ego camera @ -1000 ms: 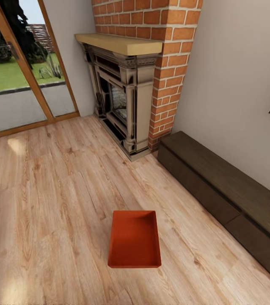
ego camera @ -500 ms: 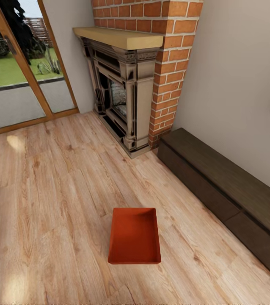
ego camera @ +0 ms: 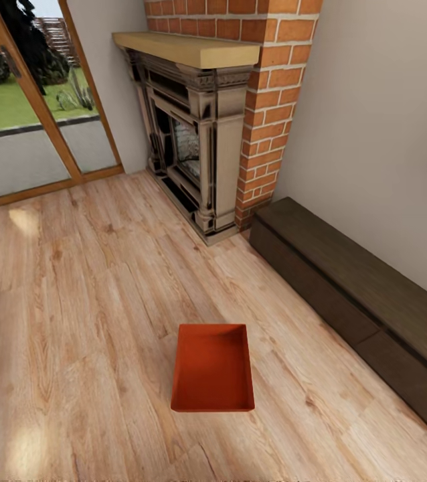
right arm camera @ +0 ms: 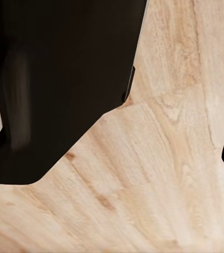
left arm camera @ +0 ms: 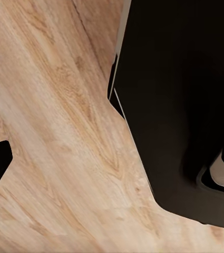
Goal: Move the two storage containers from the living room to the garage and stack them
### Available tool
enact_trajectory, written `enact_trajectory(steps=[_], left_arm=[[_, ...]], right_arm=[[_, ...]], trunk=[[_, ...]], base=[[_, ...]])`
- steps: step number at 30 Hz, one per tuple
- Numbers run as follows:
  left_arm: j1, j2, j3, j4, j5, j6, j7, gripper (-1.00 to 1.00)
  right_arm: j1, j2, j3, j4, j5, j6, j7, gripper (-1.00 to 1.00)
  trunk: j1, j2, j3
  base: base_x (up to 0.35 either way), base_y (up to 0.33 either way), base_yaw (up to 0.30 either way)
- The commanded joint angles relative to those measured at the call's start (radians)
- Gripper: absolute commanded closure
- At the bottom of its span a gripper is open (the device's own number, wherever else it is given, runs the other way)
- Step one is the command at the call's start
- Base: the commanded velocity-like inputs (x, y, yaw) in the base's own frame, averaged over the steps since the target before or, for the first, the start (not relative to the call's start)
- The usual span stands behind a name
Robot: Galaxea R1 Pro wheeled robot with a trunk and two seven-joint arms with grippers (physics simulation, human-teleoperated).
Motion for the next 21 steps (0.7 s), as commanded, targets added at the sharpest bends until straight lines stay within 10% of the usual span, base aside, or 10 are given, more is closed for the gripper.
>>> enact_trajectory(steps=[1, 21], left_arm=[[0.000, 0.000, -0.009, 0.001, 0.009, -0.003, 0.002, -1.00], [0.001, 0.000, -0.009, 0.001, 0.009, -0.003, 0.002, -1.00]], right_arm=[[-0.001, 0.000, -0.002, 0.003, 0.007, -0.007, 0.000, -1.00], [-0.001, -0.001, -0.002, 0.003, 0.007, -0.016, -0.002, -1.00]], trunk=[[0.000, -0.002, -0.003], [0.000, -0.002, -0.035]], base=[[0.000, 0.000, 0.000], [0.000, 0.000, 0.000]])
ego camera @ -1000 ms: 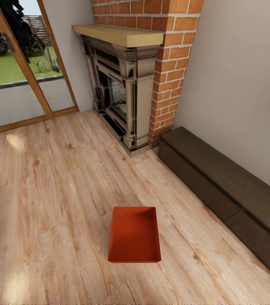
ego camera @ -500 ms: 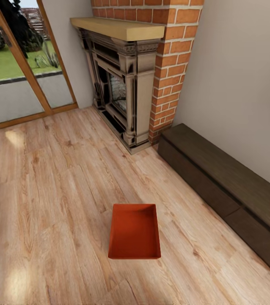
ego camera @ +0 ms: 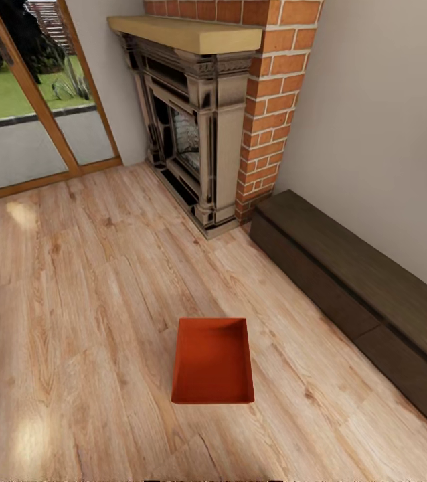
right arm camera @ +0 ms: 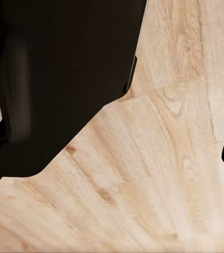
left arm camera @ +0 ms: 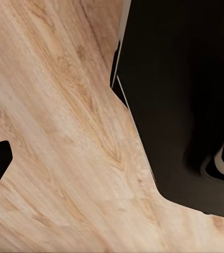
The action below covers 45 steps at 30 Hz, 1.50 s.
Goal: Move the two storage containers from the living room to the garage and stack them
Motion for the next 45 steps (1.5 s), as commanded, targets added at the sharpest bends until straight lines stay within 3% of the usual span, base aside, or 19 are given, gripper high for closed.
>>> enact_trajectory(steps=[1, 45], left_arm=[[-0.001, 0.000, -0.009, 0.000, 0.009, -0.003, 0.002, -1.00], [-0.001, -0.008, 0.001, 0.003, 0.012, 0.001, 0.002, -1.00]], right_arm=[[-0.001, 0.000, -0.002, 0.003, 0.007, -0.006, -0.001, -1.00], [-0.001, -0.002, -0.003, 0.003, 0.007, -0.004, -0.014, -1.00]], trunk=[[0.000, -0.001, -0.003], [0.000, -0.001, -0.010]], base=[[0.000, 0.000, 0.000], [0.000, 0.000, 0.000]])
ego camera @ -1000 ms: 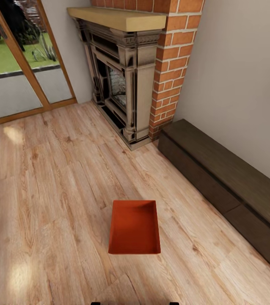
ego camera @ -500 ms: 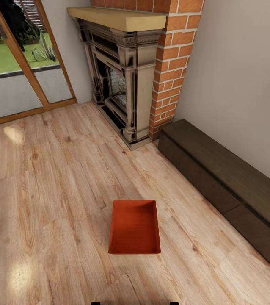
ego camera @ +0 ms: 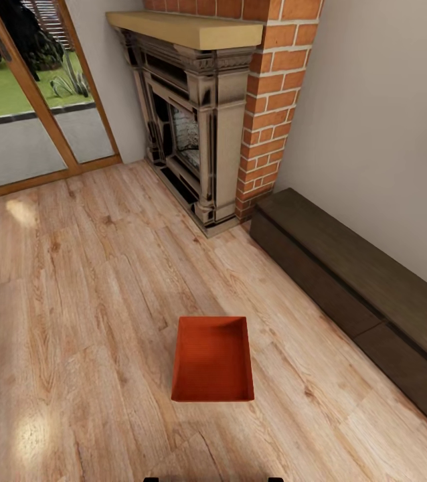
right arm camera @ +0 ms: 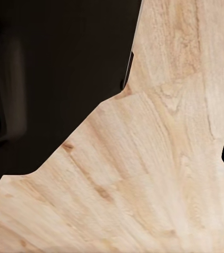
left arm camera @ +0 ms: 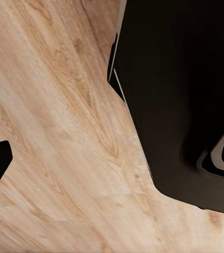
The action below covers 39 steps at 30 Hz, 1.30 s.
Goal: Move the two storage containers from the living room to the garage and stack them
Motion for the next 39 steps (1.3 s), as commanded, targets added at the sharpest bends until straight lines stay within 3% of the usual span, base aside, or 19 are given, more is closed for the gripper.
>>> enact_trajectory(steps=[1, 5, 15, 39], left_arm=[[0.000, 0.000, -0.008, 0.001, 0.008, -0.002, 0.002, -1.00], [0.000, 0.000, -0.007, 0.001, 0.007, -0.003, 0.002, -1.00], [-0.001, 0.000, -0.005, 0.001, 0.007, -0.004, 0.001, -1.00], [-0.001, 0.000, -0.005, 0.001, 0.008, -0.004, -0.001, -1.00]], right_arm=[[-0.001, 0.000, -0.002, 0.003, 0.008, -0.006, -0.002, -1.00], [-0.001, 0.000, -0.002, 0.003, 0.008, -0.006, -0.002, -1.00], [-0.001, 0.000, -0.002, 0.003, 0.008, -0.006, -0.003, -1.00], [-0.001, 0.005, -0.002, 0.003, 0.008, -0.007, -0.003, -1.00]], trunk=[[0.000, -0.001, -0.001], [0.000, -0.001, -0.001], [0.039, -0.071, -0.033], [0.039, -0.071, -0.033]], base=[[0.000, 0.000, 0.000], [0.000, 0.000, 0.000], [0.000, 0.000, 0.000], [0.000, 0.000, 0.000]])
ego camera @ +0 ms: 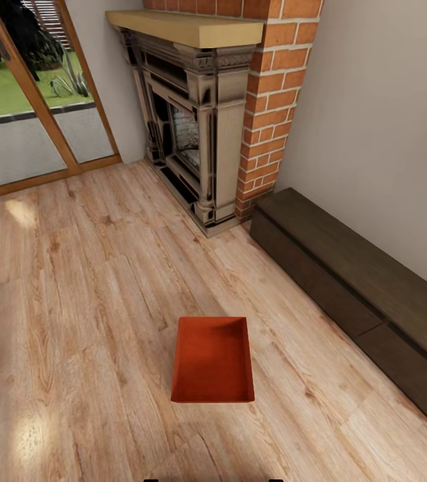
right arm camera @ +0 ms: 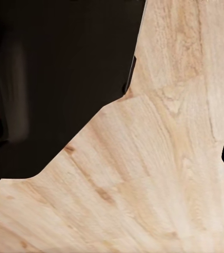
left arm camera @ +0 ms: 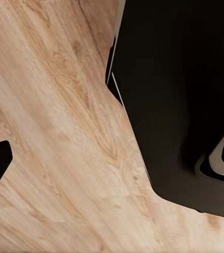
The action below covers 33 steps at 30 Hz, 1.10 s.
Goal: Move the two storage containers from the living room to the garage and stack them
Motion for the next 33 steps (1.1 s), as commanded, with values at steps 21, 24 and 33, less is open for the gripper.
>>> enact_trajectory(steps=[21, 24, 33], left_arm=[[0.000, 0.000, -0.008, 0.001, 0.008, -0.002, 0.002, -1.00], [0.000, 0.000, -0.009, 0.001, 0.008, -0.003, 0.002, -1.00], [0.000, 0.003, -0.011, 0.003, 0.011, -0.003, 0.002, -1.00]], right_arm=[[-0.001, -0.001, -0.002, 0.003, 0.008, -0.002, -0.002, -1.00], [-0.001, -0.003, -0.002, 0.003, 0.008, -0.004, -0.002, -1.00], [-0.001, -0.004, -0.002, 0.003, 0.008, -0.002, -0.002, -1.00]], trunk=[[0.062, -0.113, -0.051], [0.073, -0.134, -0.061], [0.108, -0.197, -0.089]], base=[[0.000, 0.000, 0.000], [0.000, 0.000, 0.000], [0.000, 0.000, 0.000]])
